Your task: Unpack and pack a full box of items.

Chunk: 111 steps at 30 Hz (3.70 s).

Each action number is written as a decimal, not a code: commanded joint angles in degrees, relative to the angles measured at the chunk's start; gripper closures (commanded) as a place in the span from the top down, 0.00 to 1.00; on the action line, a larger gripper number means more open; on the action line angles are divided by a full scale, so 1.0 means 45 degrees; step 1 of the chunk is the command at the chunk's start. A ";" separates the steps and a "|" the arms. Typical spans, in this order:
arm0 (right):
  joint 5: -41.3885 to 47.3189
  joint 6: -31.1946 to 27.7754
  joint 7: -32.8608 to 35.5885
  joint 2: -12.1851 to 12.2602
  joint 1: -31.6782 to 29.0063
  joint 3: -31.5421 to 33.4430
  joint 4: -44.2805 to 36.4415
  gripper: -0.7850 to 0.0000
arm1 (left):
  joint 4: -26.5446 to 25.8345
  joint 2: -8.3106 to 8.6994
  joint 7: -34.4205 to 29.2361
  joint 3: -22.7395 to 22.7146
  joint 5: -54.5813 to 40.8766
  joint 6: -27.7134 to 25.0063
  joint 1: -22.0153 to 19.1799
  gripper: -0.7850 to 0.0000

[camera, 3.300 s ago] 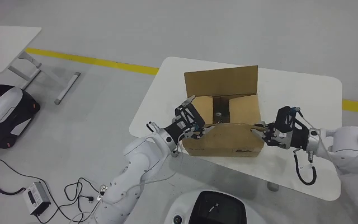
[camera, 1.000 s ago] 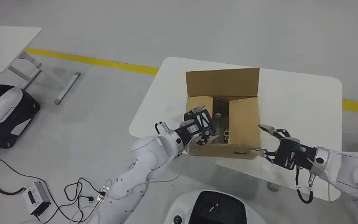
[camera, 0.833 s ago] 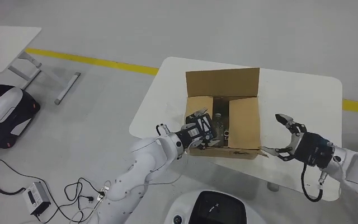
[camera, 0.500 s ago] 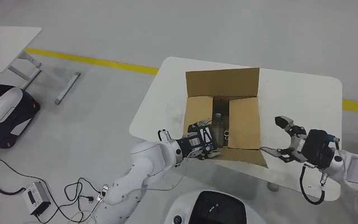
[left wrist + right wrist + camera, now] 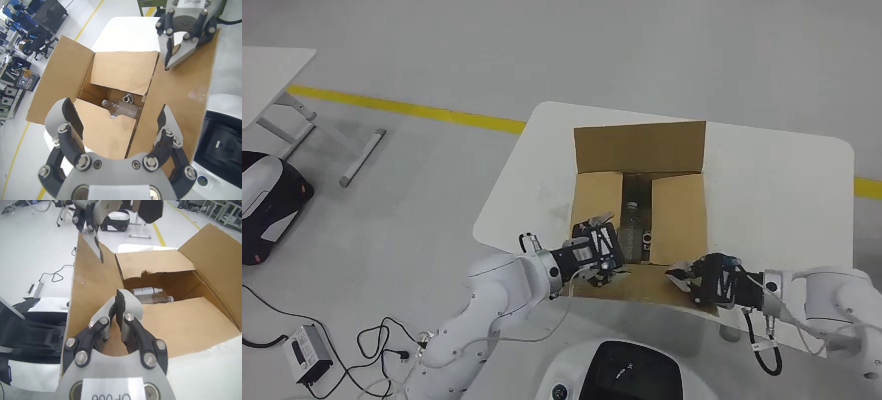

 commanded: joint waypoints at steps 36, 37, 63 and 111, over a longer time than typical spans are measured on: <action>0.0386 0.2560 -0.3177 0.0538 -0.0870 0.1832 0.2720 0.00 | 0.0623 0.0075 0.1075 0.0067 0.0551 0.1884 -0.0204 1.00; 0.0584 0.2767 -0.2955 0.0537 -0.0974 0.1871 0.2828 0.00 | 0.0623 0.0075 0.1075 0.0067 0.0551 0.1884 -0.0204 1.00; 0.2260 0.2820 -0.1433 -0.0339 -0.1009 0.0162 0.2790 0.00 | 0.1167 0.0024 0.0164 0.0585 0.1426 0.2927 -0.0738 1.00; 0.1808 0.3122 -0.0402 -0.0005 -0.2204 0.2743 0.1030 0.00 | 0.4912 -0.0679 -0.3898 0.3745 0.6441 0.5843 -0.3169 1.00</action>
